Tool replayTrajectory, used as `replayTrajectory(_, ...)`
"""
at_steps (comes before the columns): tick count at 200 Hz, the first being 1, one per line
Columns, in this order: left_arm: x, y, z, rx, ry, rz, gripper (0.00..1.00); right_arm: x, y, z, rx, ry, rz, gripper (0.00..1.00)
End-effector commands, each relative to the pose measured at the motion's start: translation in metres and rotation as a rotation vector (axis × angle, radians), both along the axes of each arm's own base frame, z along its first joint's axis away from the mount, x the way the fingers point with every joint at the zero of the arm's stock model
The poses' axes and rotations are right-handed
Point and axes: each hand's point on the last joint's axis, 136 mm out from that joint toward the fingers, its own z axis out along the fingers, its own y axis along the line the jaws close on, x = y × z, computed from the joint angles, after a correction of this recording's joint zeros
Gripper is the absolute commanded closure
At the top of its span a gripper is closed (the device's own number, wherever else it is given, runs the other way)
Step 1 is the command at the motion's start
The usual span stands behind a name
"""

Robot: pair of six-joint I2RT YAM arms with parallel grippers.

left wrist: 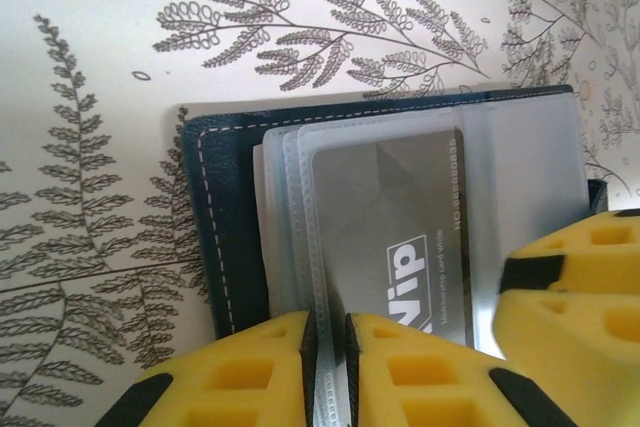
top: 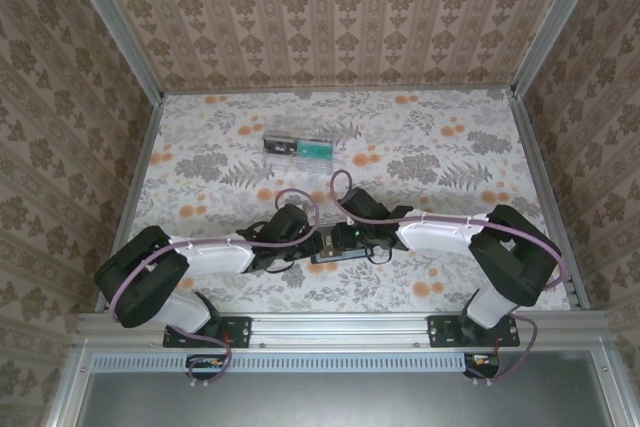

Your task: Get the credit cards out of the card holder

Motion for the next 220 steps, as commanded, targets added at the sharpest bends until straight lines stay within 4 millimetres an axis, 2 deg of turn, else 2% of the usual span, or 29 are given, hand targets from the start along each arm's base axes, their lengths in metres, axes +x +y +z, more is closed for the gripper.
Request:
replayTrajectory(1, -0.005, 0.008, -0.004, 0.048, 0.004, -0.001, 0.84, -0.001, 0.001, 0.004, 0.053, 0.030, -0.030, 0.76)
replayTrajectory(44, -0.008, 0.013, -0.014, 0.119, 0.031, -0.002, 0.89, 0.001, -0.008, -0.012, 0.042, 0.072, -0.076, 0.78)
replayTrajectory(113, -0.009, 0.010, -0.022, 0.149, 0.054, -0.010, 0.90, 0.000, -0.002, -0.024, 0.117, 0.137, -0.067, 0.83)
replayTrajectory(175, -0.011, 0.004, -0.021, 0.142, 0.056, -0.026, 0.90, -0.002, 0.006, -0.020, 0.188, 0.157, -0.050, 0.85)
replayTrajectory(203, -0.011, 0.005, -0.022, 0.147, 0.058, -0.025, 0.90, -0.002, -0.001, -0.018, 0.154, 0.139, -0.060, 0.84)
replayTrajectory(220, -0.011, 0.005, -0.021, 0.151, 0.055, -0.024, 0.90, 0.000, -0.008, -0.010, 0.133, 0.106, -0.062, 0.84)
